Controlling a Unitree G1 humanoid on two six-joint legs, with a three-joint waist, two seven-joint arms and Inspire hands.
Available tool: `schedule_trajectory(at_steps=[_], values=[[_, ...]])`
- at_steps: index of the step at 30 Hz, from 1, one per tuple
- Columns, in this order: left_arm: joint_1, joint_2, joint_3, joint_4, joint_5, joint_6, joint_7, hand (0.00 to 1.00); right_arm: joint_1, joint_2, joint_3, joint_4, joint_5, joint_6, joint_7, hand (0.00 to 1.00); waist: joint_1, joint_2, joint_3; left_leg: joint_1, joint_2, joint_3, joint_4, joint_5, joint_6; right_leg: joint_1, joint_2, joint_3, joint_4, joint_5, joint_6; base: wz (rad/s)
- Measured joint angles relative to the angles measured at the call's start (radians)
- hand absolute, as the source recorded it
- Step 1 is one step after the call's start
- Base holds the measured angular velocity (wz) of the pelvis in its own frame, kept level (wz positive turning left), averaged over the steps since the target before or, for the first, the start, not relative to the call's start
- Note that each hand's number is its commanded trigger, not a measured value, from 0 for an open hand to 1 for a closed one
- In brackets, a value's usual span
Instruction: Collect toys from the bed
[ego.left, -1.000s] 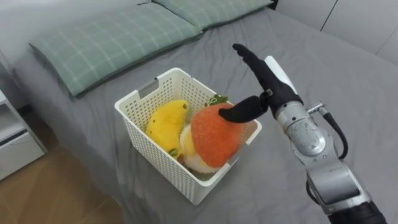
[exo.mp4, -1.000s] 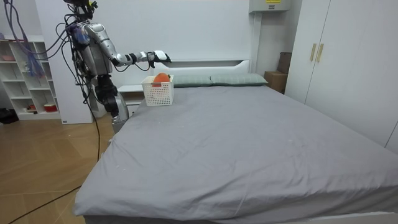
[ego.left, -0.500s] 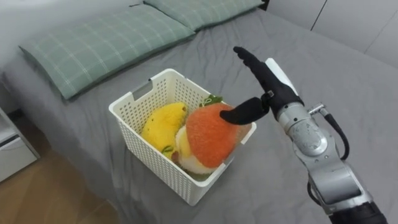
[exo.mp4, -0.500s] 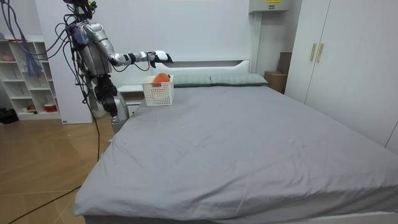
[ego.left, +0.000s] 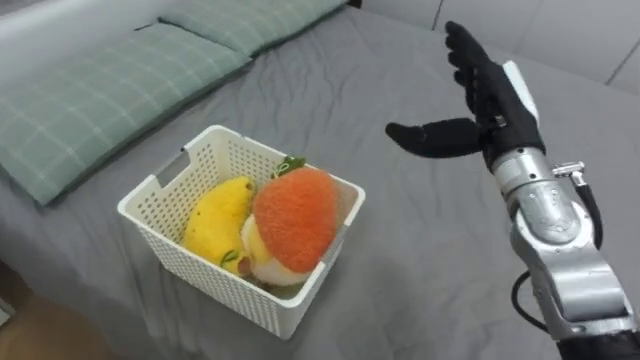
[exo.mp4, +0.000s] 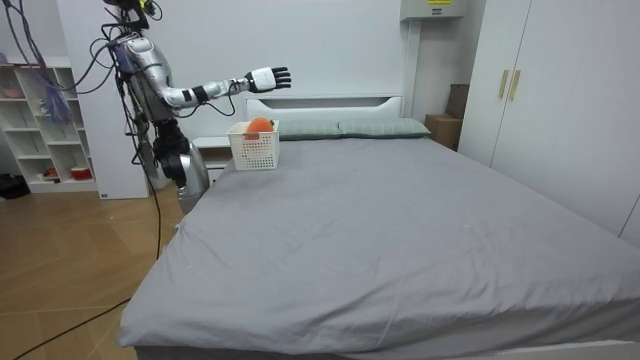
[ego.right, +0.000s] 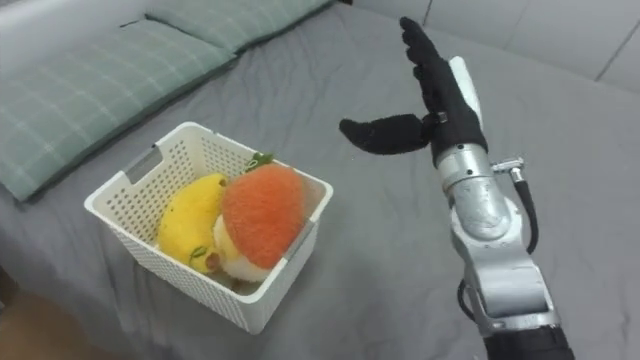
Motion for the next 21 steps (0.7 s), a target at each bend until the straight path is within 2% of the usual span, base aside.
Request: schedule_trajectory(at_steps=[3, 5, 7, 9, 13, 14, 17, 19, 21], values=[[0.0, 0.001, 0.0, 0.007, -0.002, -0.013, 0.0, 0.0, 0.022, -0.005, -0.062, 0.0, 0.039, -0.007, -0.018, 0.0, -0.038, 0.007, 0.0002, 0.006, 0.008, 0.026, -0.002, -0.008, 0.0, -0.005, 0.004, 0.014, 0.001, 0.0, 0.0, -0.3], [-0.003, 0.002, 0.0, 0.007, -0.001, -0.032, 0.0, 0.0, 0.052, -0.008, -0.093, -0.003, 0.122, -0.038, -0.04, 0.0, -0.051, 0.012, -0.0044, 0.006, 0.019, 0.053, -0.003, -0.017, -0.004, -0.019, 0.012, 0.041, 0.003, 0.003, -0.004, -0.48], [-0.006, 0.001, 0.0, 0.006, -0.002, -0.047, 0.0, 0.0, 0.069, -0.015, -0.117, -0.011, 0.203, -0.041, -0.047, 0.0, -0.069, 0.014, -0.0061, 0.01, 0.026, 0.072, -0.007, -0.018, -0.004, -0.023, 0.015, 0.052, 0.003, 0.003, -0.005, -0.27], [-0.007, 0.001, 0.006, 0.002, -0.003, -0.06, 0.0, 0.0, 0.087, -0.026, -0.138, -0.013, 0.289, -0.047, -0.054, 0.0, -0.072, 0.014, -0.0061, 0.024, 0.037, 0.105, -0.017, -0.021, -0.005, -0.021, 0.02, 0.064, 0.002, 0.007, -0.009, -0.41], [-0.007, 0.001, 0.011, 0.005, -0.023, -0.063, 0.007, 0.0, 0.09, -0.028, -0.172, 0.036, 0.466, -0.067, -0.073, 0.0, -0.117, 0.013, -0.0049, 0.052, 0.05, 0.133, -0.031, -0.03, -0.008, -0.009, 0.027, 0.068, 0.0, 0.009, -0.012, -0.25], [-0.005, 0.001, 0.011, 0.005, -0.031, -0.063, 0.012, 0.0, 0.093, -0.028, -0.176, 0.051, 0.482, -0.067, -0.074, 0.0, -0.119, 0.013, -0.0047, 0.057, 0.053, 0.138, -0.031, -0.033, -0.009, -0.008, 0.029, 0.068, 0.0, 0.009, -0.013, -0.23], [0.004, 0.0, 0.02, 0.008, -0.028, -0.061, 0.031, 0.0, 0.17, -0.026, -0.225, 0.065, 0.574, -0.065, -0.078, 0.0, -0.145, 0.007, -0.0043, 0.059, 0.057, 0.145, -0.03, -0.041, -0.01, -0.003, 0.033, 0.07, -0.014, 0.011, -0.016, -0.12], [0.023, -0.002, 0.031, 0.009, -0.032, -0.06, 0.046, 0.0, 0.237, -0.02, -0.264, 0.071, 0.674, -0.066, -0.08, 0.0, -0.147, 0.009, -0.0046, 0.062, 0.067, 0.169, -0.03, -0.051, -0.014, -0.01, 0.041, 0.096, -0.014, 0.012, -0.018, -0.33], [0.032, 0.0, 0.041, 0.017, -0.034, -0.056, 0.059, 0.0, 0.253, -0.02, -0.284, 0.129, 0.784, -0.066, -0.08, 0.0, -0.167, 0.006, -0.0037, 0.065, 0.072, 0.178, -0.03, -0.055, -0.016, -0.01, 0.045, 0.101, -0.015, 0.013, -0.02, -0.2]])
